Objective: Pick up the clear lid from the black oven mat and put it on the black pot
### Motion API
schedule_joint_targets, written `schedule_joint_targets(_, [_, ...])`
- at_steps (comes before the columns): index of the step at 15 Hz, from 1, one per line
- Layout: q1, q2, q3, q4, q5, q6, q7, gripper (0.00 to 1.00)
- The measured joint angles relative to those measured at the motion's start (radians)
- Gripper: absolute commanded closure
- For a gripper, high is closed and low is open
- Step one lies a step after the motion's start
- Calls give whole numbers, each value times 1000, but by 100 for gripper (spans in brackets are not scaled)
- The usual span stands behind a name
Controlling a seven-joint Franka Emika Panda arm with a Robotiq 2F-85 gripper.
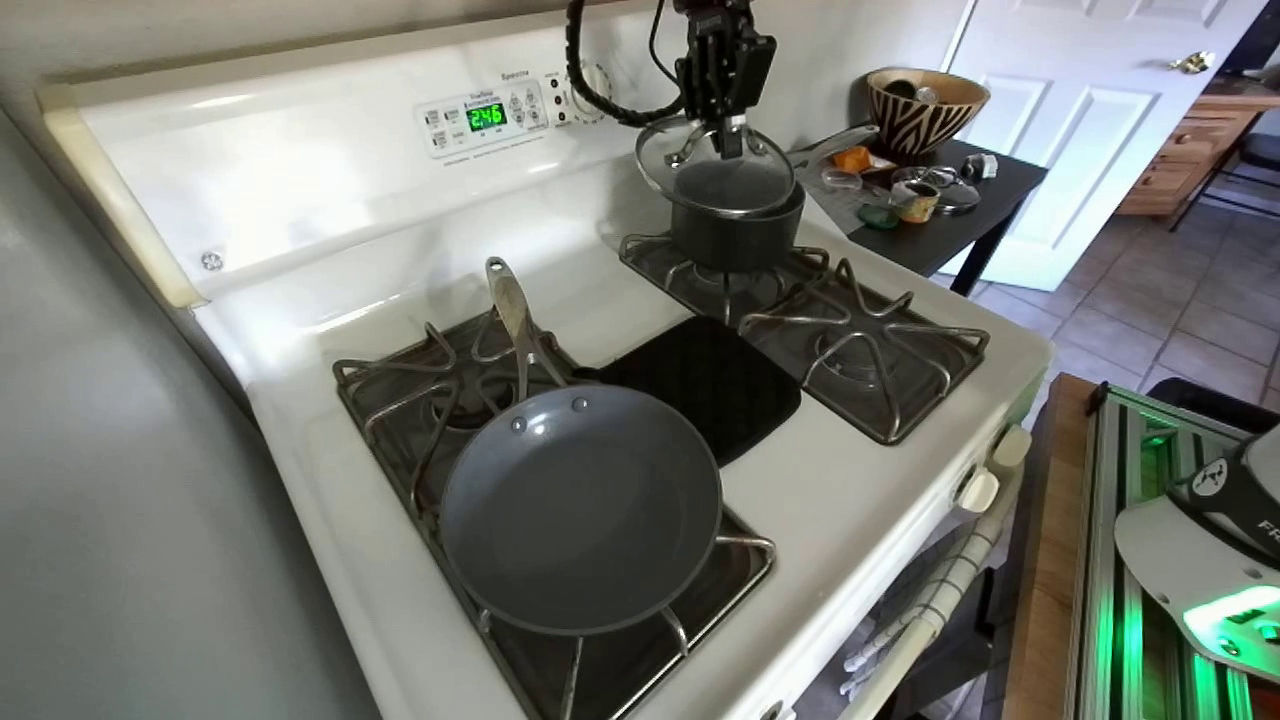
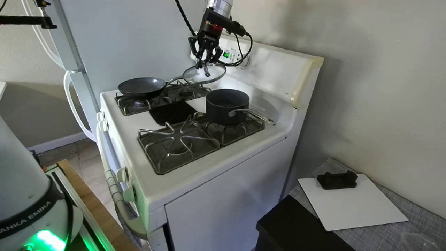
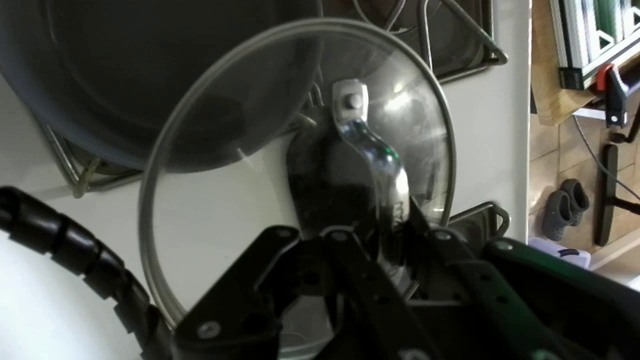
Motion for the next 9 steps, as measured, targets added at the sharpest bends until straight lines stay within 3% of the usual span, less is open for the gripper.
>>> schedule_joint_targets(9, [-36, 76, -16, 51, -101, 2, -189, 100])
